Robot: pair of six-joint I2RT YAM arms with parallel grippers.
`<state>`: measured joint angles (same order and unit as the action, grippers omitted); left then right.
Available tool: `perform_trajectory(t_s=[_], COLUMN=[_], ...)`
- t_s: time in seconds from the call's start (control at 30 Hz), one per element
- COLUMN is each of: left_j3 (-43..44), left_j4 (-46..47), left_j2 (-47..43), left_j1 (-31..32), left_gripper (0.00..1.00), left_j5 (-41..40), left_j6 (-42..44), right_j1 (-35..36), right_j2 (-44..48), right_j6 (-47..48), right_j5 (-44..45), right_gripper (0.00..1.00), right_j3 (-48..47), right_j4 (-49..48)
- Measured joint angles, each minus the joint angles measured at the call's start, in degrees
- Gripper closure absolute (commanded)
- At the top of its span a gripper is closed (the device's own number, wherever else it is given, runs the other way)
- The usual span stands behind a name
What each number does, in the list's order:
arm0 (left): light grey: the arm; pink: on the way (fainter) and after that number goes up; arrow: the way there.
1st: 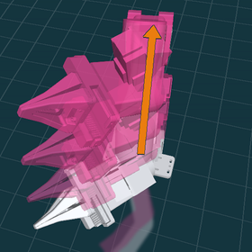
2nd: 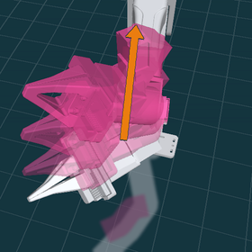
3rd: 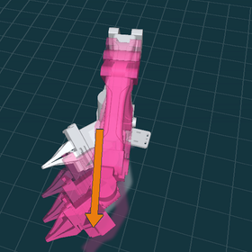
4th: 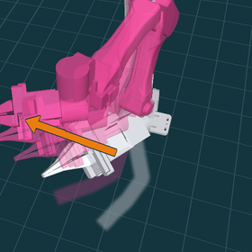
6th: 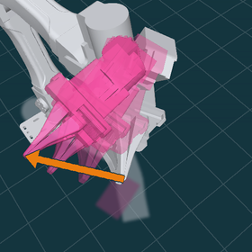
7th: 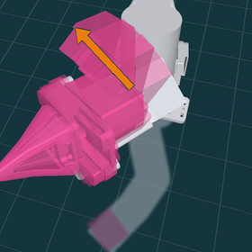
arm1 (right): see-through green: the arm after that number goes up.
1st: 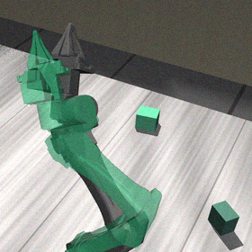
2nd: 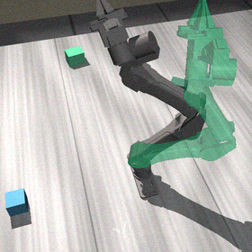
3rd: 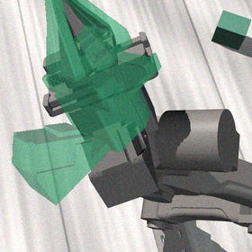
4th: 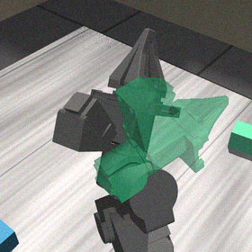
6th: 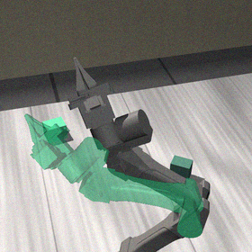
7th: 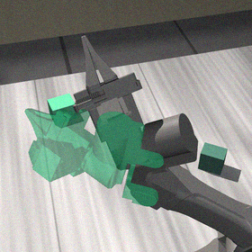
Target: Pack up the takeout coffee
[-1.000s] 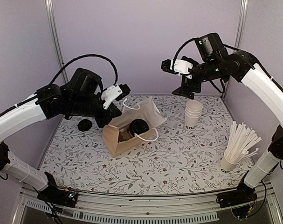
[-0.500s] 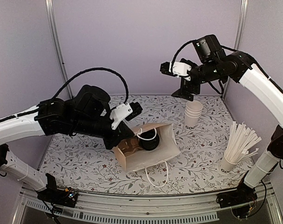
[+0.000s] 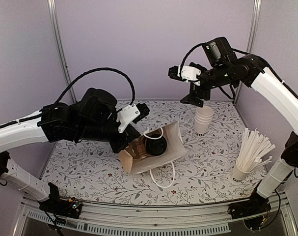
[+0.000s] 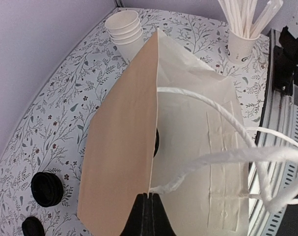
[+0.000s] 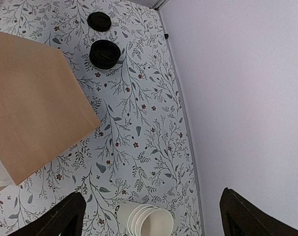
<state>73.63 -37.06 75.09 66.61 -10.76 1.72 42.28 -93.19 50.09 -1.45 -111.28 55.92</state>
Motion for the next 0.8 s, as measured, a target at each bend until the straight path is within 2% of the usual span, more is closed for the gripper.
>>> perform_trajectory(t_s=[0.07, 0.23, 0.3, 0.57, 0.8], left_j3=[0.2, 0.6, 0.6, 3.0, 8.4], left_j4=[0.5, 1.7, 2.0, 2.1, -0.7], left_j2=[0.2, 1.4, 1.7, 2.2, 0.9], left_j1=[-1.7, -8.5, -10.8, -14.9, -15.0], left_gripper=[0.95, 0.58, 0.49, 0.33, 0.29], left_j5=[-1.0, -2.6, -3.1, -5.6, -9.3], left_j6=[0.9, 2.3, 2.6, 3.3, 4.1], right_j1=[-0.2, -1.5, -2.2, -5.4, -11.7], right_j2=[0.1, 2.0, 3.0, 7.2, 11.3], right_j6=[-0.2, -0.5, -0.6, -1.2, -2.2], right_j5=[-0.5, -0.8, -0.8, -1.7, -4.7], right_gripper=[0.01, 0.01, 0.01, 0.01, 0.01], right_j3=[0.0, 1.6, 2.4, 4.3, 7.6], right_j4=[0.2, 0.4, 0.4, 0.6, 0.4])
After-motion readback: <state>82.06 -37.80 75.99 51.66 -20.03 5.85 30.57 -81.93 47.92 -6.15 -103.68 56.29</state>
